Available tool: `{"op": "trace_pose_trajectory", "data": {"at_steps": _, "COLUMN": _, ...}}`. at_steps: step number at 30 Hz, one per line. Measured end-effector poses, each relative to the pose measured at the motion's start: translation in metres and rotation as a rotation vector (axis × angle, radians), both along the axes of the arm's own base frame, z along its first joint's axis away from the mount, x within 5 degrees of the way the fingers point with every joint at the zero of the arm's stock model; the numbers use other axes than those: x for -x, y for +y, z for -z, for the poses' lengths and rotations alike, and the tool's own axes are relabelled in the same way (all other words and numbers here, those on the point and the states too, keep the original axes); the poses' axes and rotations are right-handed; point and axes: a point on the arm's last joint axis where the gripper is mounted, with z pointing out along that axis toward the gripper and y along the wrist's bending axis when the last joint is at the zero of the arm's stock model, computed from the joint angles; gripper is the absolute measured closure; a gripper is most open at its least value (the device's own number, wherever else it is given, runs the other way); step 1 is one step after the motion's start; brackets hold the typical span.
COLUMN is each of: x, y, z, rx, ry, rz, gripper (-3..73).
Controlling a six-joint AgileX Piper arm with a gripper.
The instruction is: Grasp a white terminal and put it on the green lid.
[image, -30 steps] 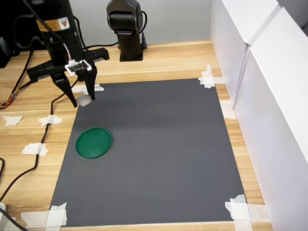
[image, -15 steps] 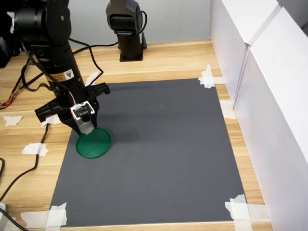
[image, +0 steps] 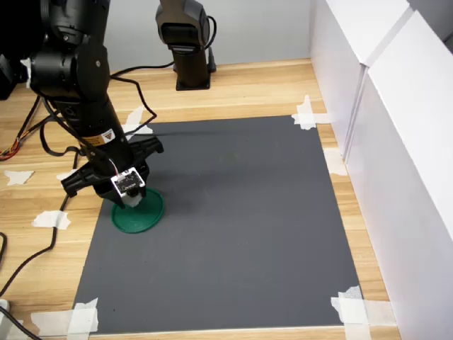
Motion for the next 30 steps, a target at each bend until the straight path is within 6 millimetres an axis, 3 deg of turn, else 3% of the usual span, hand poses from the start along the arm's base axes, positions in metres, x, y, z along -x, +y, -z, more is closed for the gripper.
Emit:
{"op": "trace_pose_trajectory", "data": {"at_steps": 8, "x": -0.001, "y": 0.000, "z": 0.001, "rx": 0.005, "ry": -0.004, "rz": -0.005, "gripper": 33.0}}
{"op": "trace_pose_trajectory", "data": {"at_steps": 15, "x": 0.000, "y": 0.000, "z": -0.002, "rx": 0.006, "ry": -0.014, "rz": -0.005, "gripper": 14.2}}
{"op": "trace_pose_trajectory", "data": {"at_steps": 18, "x": 0.001, "y": 0.001, "z": -0.008, "rx": -0.001, "ry": -0.031, "rz": 0.000, "gripper": 10.2}}
{"op": "trace_pose_trajectory", "data": {"at_steps": 25, "x": 0.014, "y": 0.005, "z": -0.054, "rx": -0.019, "ry": -0.162, "rz": 0.068, "gripper": 12.3}}
{"op": "trace_pose_trajectory", "data": {"at_steps": 30, "x": 0.036, "y": 0.013, "z": -0.105, "rx": -0.062, "ry": -0.320, "rz": 0.109, "gripper": 27.0}}
